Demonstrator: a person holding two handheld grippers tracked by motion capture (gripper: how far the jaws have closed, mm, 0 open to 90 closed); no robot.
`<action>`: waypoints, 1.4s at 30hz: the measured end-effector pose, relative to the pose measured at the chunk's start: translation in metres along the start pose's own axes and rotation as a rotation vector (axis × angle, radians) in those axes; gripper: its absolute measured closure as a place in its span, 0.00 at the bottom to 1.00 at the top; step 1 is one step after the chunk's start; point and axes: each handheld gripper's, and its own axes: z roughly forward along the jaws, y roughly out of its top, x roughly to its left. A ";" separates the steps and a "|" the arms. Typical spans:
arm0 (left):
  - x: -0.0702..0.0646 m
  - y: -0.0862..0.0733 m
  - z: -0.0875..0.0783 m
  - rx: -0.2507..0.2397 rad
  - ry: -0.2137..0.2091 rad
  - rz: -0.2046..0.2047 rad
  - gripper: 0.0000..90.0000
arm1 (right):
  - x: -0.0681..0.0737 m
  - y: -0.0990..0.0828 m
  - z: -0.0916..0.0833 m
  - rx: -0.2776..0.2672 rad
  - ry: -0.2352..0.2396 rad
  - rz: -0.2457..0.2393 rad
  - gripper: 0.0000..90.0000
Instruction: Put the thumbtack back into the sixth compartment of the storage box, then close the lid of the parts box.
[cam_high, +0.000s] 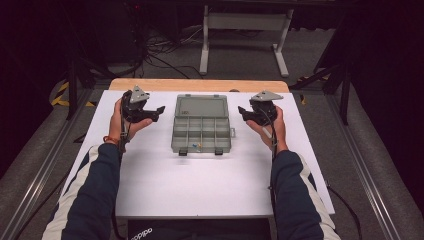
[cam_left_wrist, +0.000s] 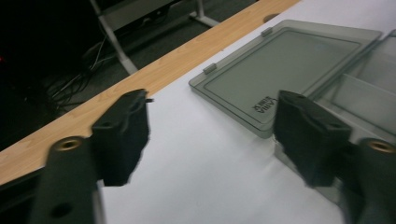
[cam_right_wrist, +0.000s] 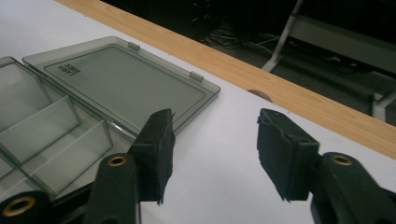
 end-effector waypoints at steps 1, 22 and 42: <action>0.001 0.002 0.001 0.007 -0.003 -0.007 0.34 | -0.001 0.002 0.002 0.003 0.006 0.003 0.58; -0.007 0.001 0.074 0.217 -0.034 -0.051 0.96 | -0.010 0.000 0.057 0.181 0.053 0.031 1.00; -0.016 -0.014 0.100 0.325 -0.094 -0.078 0.95 | 0.003 -0.016 0.089 0.316 0.115 -0.031 1.00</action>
